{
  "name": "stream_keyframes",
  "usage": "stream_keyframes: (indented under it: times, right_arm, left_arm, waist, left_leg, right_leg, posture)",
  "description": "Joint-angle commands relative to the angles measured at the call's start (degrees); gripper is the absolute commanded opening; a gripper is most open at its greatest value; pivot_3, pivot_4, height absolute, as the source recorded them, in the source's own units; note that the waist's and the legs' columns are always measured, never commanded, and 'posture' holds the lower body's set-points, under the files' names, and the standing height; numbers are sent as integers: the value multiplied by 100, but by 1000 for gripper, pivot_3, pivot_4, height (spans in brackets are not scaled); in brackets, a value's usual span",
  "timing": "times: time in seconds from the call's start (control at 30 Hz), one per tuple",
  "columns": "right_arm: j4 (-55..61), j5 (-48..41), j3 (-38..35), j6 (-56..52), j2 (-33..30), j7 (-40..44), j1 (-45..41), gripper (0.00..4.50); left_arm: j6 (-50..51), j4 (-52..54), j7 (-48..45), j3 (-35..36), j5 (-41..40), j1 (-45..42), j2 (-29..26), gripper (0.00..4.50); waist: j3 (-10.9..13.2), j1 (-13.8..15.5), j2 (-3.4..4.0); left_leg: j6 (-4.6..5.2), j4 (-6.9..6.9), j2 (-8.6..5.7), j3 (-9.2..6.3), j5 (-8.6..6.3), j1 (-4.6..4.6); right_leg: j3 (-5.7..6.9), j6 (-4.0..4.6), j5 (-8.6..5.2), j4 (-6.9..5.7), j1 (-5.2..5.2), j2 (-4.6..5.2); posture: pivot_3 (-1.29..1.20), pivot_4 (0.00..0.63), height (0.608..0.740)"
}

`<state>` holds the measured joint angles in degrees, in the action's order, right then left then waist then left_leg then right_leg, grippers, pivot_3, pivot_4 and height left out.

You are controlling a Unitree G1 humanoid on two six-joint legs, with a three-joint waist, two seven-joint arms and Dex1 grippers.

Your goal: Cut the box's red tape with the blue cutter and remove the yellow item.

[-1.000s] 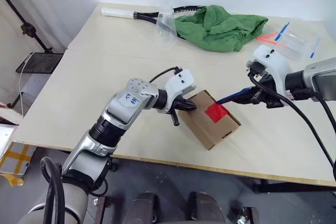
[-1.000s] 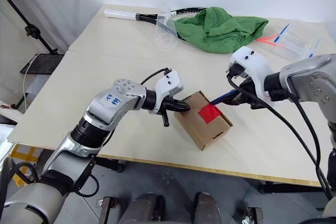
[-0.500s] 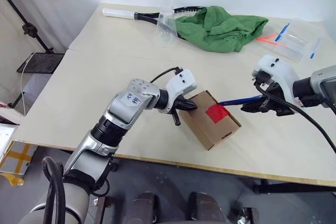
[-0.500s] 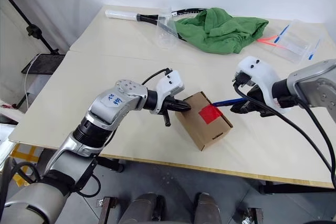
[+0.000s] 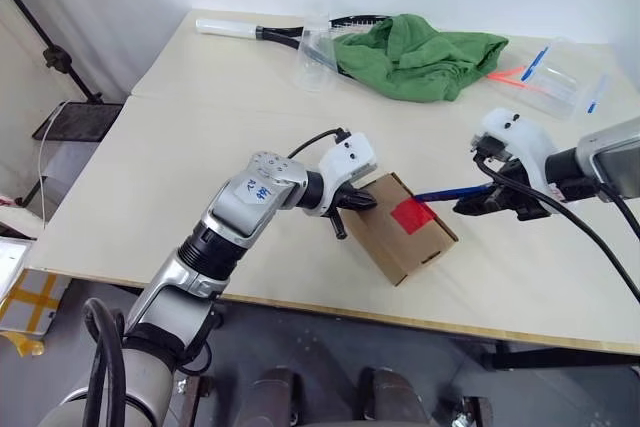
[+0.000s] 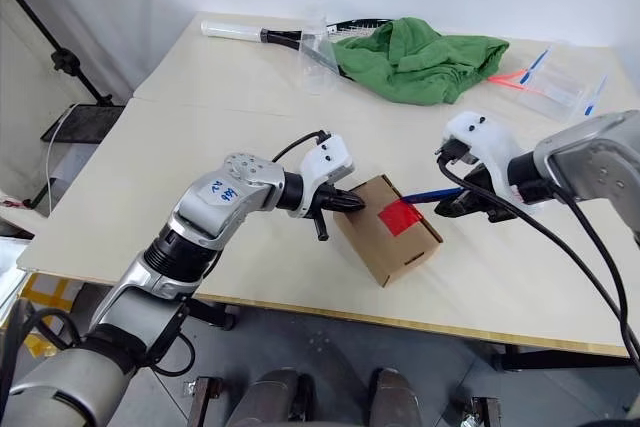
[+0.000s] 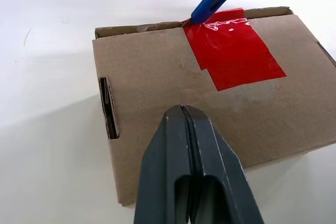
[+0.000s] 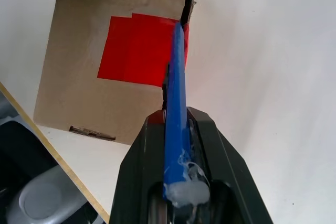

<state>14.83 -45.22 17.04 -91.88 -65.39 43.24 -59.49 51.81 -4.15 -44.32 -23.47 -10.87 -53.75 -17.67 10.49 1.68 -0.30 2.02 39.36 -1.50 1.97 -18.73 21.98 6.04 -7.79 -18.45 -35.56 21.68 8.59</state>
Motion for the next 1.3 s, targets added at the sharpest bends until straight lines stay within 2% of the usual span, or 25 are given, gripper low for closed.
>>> stream_keyframes:
  times: [0.03,0.4,0.6,0.7,0.77,0.87,1.0,1.17,1.3]
  right_arm:
    - [28,-129,207,-62,-37,140,-67,128]
    - [597,-193,483,-59,-1034,1053,-223,128]
    - [808,1,607,143,-1421,1487,-67,128]
    - [925,97,511,393,-1820,1842,113,128]
    - [840,133,223,622,-2091,2060,257,128]
    - [315,-55,-830,925,-2117,2159,593,128]
    - [-388,115,-2322,1439,-2087,2146,1846,127]
    - [-1378,898,-4138,2605,-942,1453,3811,127]
    - [-1633,839,-4744,3091,397,1030,4613,127]
  left_arm:
    - [96,-223,212,-180,269,108,43,0]
    - [156,-135,324,-132,242,208,67,0]
    - [157,-144,369,-135,234,211,119,0]
    - [112,-190,366,-124,246,209,106,0]
    - [77,-192,363,-123,260,215,87,0]
    - [27,-195,354,-46,219,220,98,0]
    - [-140,-226,318,18,197,219,113,0]
    - [-531,-108,45,347,-107,223,179,0]
    - [-874,54,-206,645,-315,180,168,0]
  waist:
    - [-1,-1,-1]
    - [-1,13,-1]
    - [-1,13,-1]
    - [-1,28,-1]
    - [0,34,-1]
    - [0,29,-1]
    - [-3,49,-8]
    - [-7,51,-12]
    - [-6,47,-6]
  left_leg:
    - [0,0,1,-2,0,-6]
    - [0,0,1,-17,-3,5]
    - [0,0,1,-19,-3,10]
    - [0,0,1,-19,-3,11]
    - [0,0,1,-22,-3,15]
    - [1,-1,1,-16,-4,16]
    - [5,0,4,-12,-1,15]
    - [15,1,5,2,1,16]
    - [18,-1,4,6,5,21]
  right_leg:
    - [1,0,0,2,-8,0]
    - [-1,-3,2,20,-10,0]
    - [-1,-5,4,27,-10,0]
    - [-1,-6,5,29,-10,0]
    - [-1,-7,5,35,-10,-1]
    - [5,-16,14,42,-10,-2]
    - [11,-18,25,51,-18,-2]
    - [14,-26,42,61,-20,-2]
    - [11,-29,44,58,-8,-4]
  posture:
    - [0,150,740]
    - [0,150,740]
    - [0,150,740]
    - [0,150,740]
    - [0,150,740]
    - [0,150,740]
    - [0,150,740]
    - [0,150,740]
    - [0,150,740]
